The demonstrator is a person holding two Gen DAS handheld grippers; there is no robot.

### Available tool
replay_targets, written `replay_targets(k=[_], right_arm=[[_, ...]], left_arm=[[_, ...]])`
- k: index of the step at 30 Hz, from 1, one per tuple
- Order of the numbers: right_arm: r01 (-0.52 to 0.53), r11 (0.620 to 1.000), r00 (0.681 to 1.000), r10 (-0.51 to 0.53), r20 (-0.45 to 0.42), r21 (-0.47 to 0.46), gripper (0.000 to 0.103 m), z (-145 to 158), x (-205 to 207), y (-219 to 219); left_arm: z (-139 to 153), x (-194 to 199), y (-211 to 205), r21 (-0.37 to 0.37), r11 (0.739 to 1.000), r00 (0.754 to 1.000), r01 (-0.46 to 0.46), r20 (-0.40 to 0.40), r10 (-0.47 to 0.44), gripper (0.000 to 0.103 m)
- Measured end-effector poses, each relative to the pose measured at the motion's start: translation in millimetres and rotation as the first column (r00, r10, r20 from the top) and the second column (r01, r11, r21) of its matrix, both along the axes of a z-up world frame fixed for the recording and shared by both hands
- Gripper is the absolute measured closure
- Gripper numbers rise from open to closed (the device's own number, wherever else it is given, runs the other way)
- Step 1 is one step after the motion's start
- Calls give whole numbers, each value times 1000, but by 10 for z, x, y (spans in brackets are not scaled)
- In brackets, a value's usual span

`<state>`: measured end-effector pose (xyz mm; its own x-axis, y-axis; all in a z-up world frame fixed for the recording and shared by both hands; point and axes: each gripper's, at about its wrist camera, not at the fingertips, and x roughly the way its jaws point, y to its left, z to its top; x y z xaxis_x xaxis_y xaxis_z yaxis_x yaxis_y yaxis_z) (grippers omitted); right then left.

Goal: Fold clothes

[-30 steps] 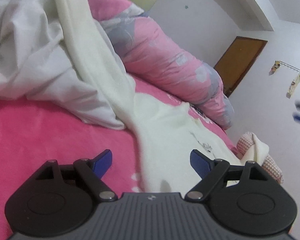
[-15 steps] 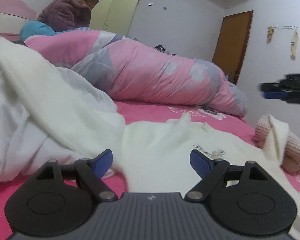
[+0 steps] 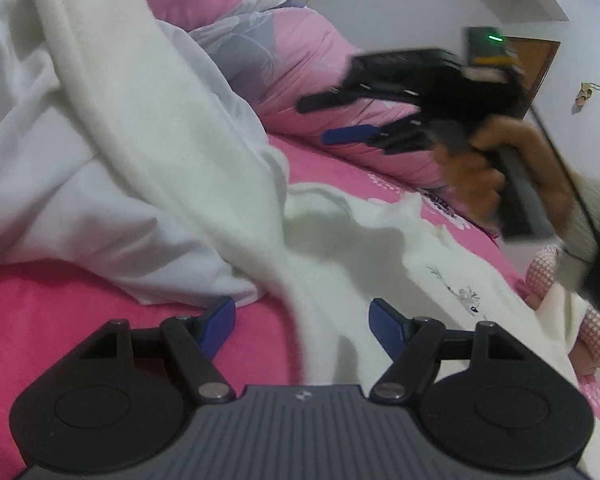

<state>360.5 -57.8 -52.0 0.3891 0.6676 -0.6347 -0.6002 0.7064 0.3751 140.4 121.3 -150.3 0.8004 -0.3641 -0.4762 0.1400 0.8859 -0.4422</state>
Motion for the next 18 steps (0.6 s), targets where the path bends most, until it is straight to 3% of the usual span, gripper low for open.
replay_targets(k=[2, 3, 7, 13, 16, 17, 18], right_arm=[[-50, 999, 998, 50, -24, 8, 46, -47, 136, 115], [-109, 994, 994, 109, 5, -12, 43, -47, 143, 180], [-300, 948, 952, 305, 32, -105, 38, -166, 213, 390], [-406, 899, 914, 403, -53, -165, 40, -403, 324, 467], [-436, 877, 898, 440, -29, -200, 69, -379, 241, 476], [-440, 871, 894, 449, -10, -220, 88, -356, 201, 477], [-443, 864, 888, 459, 13, -240, 90, -330, 152, 479]], left_arm=[[-2, -4, 2, -3, 1000, 1000, 1, 2, -1, 29], [-2, -6, 3, -5, 1000, 1000, 2, 3, -2, 29], [-6, -15, 8, -11, 1000, 1000, 5, 8, -5, 29], [-5, -27, 15, -19, 1000, 1000, 8, 13, -8, 28], [7, -43, 32, -20, 1000, 1000, 7, 14, -7, 28], [11, -50, 40, -20, 1000, 1000, 7, 14, -7, 28], [15, -58, 48, -20, 1000, 1000, 7, 15, -6, 28]])
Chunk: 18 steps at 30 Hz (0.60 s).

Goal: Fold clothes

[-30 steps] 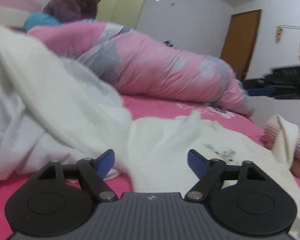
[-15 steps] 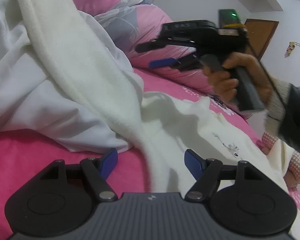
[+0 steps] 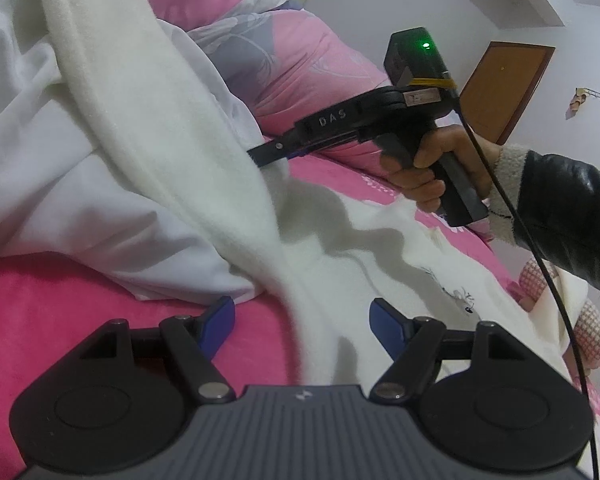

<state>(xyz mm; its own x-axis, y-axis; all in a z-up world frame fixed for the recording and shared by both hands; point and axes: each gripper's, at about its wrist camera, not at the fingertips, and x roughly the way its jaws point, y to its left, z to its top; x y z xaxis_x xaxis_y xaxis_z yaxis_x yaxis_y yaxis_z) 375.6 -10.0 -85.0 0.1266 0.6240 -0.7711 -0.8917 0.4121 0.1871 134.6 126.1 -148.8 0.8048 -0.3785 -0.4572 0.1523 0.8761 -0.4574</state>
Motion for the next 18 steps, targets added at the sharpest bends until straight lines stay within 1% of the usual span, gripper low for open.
replay_targets(k=[2, 3, 4, 7, 9, 13, 15, 17, 18], right_arm=[[-30, 1000, 997, 30, 72, -3, 94, 65, -136, 8], [-44, 999, 995, 43, 95, 11, 95, 109, -201, 8], [-56, 998, 992, 51, 118, 34, 95, 156, -255, 5], [-67, 988, 984, 42, 173, 141, 95, 292, -339, -18], [-44, 985, 981, 11, 196, 164, 95, 228, -304, 18], [16, 988, 978, -47, 205, 152, 95, -158, -178, 95], [61, 981, 973, -99, 208, 183, 95, -322, -156, 106], [117, 969, 966, -162, 201, 219, 95, -382, -139, 110], [146, 961, 962, -193, 192, 234, 92, -372, -128, 114]], left_arm=[[-3, 12, -31, 2, 1000, 1000, -3, 0, 3, 28], [-1, 11, -38, 4, 1000, 1000, -6, 1, 6, 28], [0, 10, -43, 6, 1000, 1000, -9, 2, 9, 28], [2, 16, -59, 12, 1000, 1000, -12, 3, 12, 28], [4, 19, -70, 16, 1000, 1000, -14, 4, 14, 28], [-4, 28, -83, 23, 1000, 1000, -14, 3, 14, 28], [-6, 24, -77, 24, 1000, 1000, -14, 2, 14, 28], [2, 26, -76, 26, 1000, 1000, -15, 2, 15, 28], [5, 20, -77, 26, 1000, 1000, -15, 2, 15, 28]])
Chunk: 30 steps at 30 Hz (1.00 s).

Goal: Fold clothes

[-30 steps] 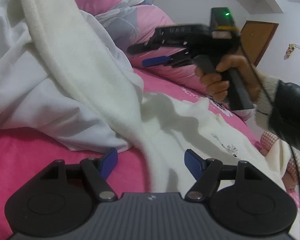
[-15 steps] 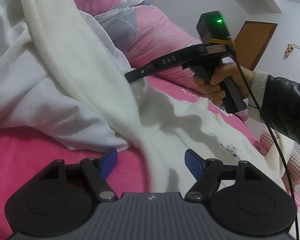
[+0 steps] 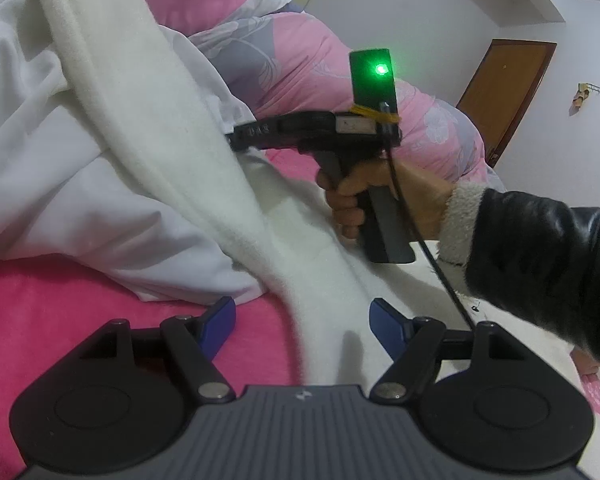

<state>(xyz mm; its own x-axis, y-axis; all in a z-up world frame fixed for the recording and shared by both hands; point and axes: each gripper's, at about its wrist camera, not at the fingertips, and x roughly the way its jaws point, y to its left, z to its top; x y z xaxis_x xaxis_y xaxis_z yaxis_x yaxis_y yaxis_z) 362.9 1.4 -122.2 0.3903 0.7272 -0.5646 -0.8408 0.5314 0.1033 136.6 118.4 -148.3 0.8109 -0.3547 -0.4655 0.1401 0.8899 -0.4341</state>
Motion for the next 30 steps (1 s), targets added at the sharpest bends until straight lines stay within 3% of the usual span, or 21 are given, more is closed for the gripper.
replay_targets(k=[4, 7, 10, 13, 18, 21, 27, 30], right_arm=[[152, 984, 988, -153, 4, 93, 82, 378, 87, -185], [332, 929, 939, -342, 31, 165, 77, 799, 16, -652], [448, 885, 886, -459, 70, 129, 77, 1071, -231, -1175], [560, 826, 824, -564, 60, 73, 77, 1095, -524, -1759], [655, 756, 756, -654, -13, -1, 77, 848, -904, -2313], [640, 767, 767, -641, -31, -48, 77, 606, -952, -2275], [531, 834, 842, -540, -21, -152, 80, 121, -621, -1762], [576, 794, 813, -580, 39, -193, 80, -128, -274, -1745]], left_arm=[[9, 24, -3, 0, 1000, 1000, -1, -2, 1, 28], [13, 16, 0, -1, 1000, 1000, -2, -2, 2, 28], [26, 6, 5, -2, 1000, 1000, -9, 2, 9, 28], [83, -107, -18, 8, 1000, 999, -13, 48, 12, 28], [290, -417, -193, 94, 995, 965, 36, 256, -59, 23], [276, -460, -333, 162, 985, 960, 52, 263, -94, 22], [166, -249, -277, 126, 990, 988, 55, 138, -72, 22], [121, -183, -243, 108, 992, 993, 60, 98, -71, 23]])
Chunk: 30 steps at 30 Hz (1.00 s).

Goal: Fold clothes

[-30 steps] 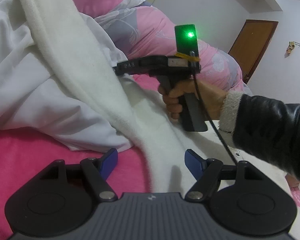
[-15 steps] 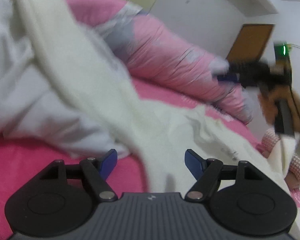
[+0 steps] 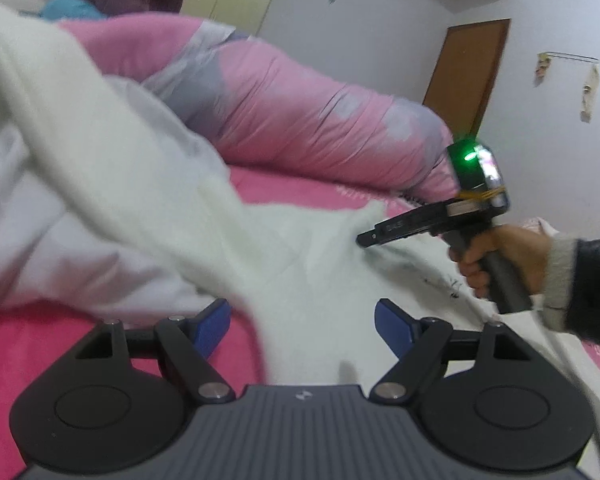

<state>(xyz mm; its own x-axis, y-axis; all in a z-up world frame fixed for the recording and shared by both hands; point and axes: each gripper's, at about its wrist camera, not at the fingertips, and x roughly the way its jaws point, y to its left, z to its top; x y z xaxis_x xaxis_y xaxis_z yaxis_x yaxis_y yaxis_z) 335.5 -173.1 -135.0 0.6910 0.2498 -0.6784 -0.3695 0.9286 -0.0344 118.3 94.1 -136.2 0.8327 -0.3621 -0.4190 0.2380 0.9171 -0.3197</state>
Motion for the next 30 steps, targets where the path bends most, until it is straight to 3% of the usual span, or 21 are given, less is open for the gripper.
replay_targets(k=[3, 7, 10, 13, 16, 17, 19, 21, 23, 25, 27, 30], right_arm=[[75, 994, 997, -77, 22, 83, 79, -17, 310, -145], [198, 978, 975, -203, 87, 59, 79, 83, 465, -245], [219, 958, 968, -238, 85, 185, 78, 239, 300, -431], [25, 974, 998, -35, 44, 224, 78, 287, 18, -301], [-175, 963, 981, 189, -52, 205, 79, 136, -83, 6], [-186, 965, 977, 201, -67, 183, 79, 51, -27, 97], [-142, 976, 987, 152, -52, 166, 80, -81, 146, 198], [-20, 976, 999, 28, -31, 215, 83, -18, 347, 84], [121, 964, 992, -125, 2, 236, 81, 142, 381, -174], [206, 958, 972, -224, 71, 200, 80, 350, 256, -511], [185, 961, 972, -210, 103, 206, 80, 512, 12, -842], [99, 980, 994, -107, 36, 175, 80, 486, -327, -1154]], left_arm=[[-23, 31, 9, -7, 1000, 1000, 5, -10, -5, 23], [-14, 34, 5, -7, 1000, 1000, 3, -11, -3, 23], [-13, 24, 4, -5, 1000, 1000, 2, -9, -2, 23], [-22, 27, 7, -7, 1000, 1000, 0, -11, 0, 23], [-20, 32, 10, -8, 1000, 1000, 0, -14, -1, 23], [-19, 33, 8, -7, 1000, 1000, 1, -17, -1, 23], [-27, 54, 6, -6, 1000, 1000, 0, -26, 0, 23], [-37, 75, 10, -8, 1000, 999, -1, -34, 1, 23], [-46, 82, 22, -14, 1000, 999, -2, -38, 2, 23], [-52, 87, 35, -20, 1000, 999, -2, -41, 1, 23], [-59, 92, 43, -25, 1000, 999, -3, -44, 2, 23], [-71, 108, 44, -28, 1000, 999, -4, -49, 2, 23]])
